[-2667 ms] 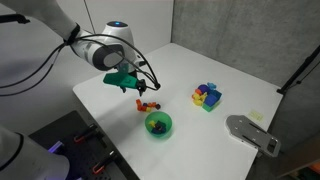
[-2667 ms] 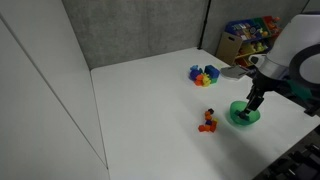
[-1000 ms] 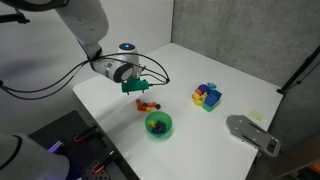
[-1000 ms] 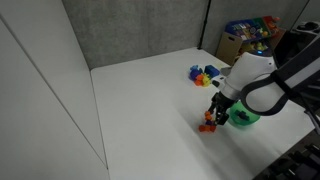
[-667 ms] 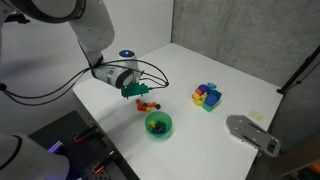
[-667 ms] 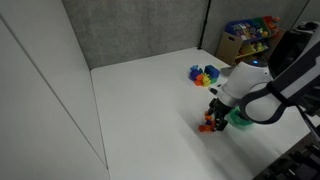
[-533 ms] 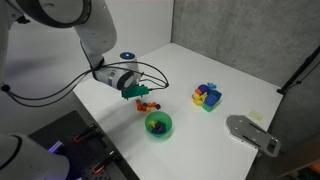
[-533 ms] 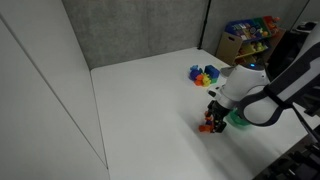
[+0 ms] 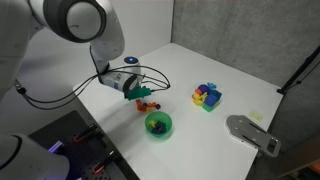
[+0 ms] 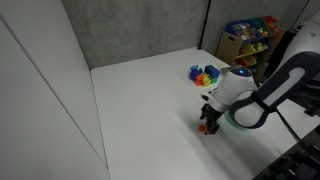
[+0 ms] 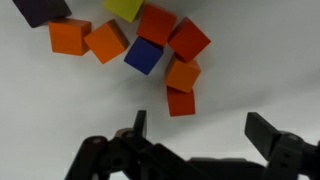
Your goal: Put one small orange block on the left into the green bowl
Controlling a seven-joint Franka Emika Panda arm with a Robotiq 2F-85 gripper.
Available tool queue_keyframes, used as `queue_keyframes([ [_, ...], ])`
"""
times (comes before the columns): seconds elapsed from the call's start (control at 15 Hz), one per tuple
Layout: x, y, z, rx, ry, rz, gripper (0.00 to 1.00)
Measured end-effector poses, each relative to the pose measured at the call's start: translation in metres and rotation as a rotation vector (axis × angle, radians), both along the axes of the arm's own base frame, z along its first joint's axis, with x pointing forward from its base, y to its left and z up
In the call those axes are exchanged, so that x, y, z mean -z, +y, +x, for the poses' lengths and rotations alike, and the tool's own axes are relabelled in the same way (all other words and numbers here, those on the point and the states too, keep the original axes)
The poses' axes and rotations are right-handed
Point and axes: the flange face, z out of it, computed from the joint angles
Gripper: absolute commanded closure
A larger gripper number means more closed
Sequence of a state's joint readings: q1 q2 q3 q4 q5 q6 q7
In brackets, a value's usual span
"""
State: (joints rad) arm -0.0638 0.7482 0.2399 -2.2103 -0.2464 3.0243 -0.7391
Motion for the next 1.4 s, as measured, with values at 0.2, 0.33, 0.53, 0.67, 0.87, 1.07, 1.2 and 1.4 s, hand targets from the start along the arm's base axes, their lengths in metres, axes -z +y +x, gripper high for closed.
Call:
queue_keyframes([
  [0.2,0.011,0.002,0.006,-0.001,0.002,0.005,0.03],
  [0.33,0.017,0.002,0.008,0.000,0.005,0.008,0.28],
  [0.53,0.025,0.004,0.010,-0.006,0.008,0.010,0.48],
  [0.67,0.028,0.004,0.012,-0.006,0.007,0.012,0.66],
  [0.87,0.027,0.004,0.015,-0.005,0.001,0.013,0.90],
  [1.07,0.024,0.004,0.020,-0.003,-0.009,0.014,0.90],
  [1.2,0.019,0.004,0.024,-0.002,-0.021,0.013,0.90],
  [1.4,0.004,0.002,0.034,0.005,-0.051,0.012,0.90],
])
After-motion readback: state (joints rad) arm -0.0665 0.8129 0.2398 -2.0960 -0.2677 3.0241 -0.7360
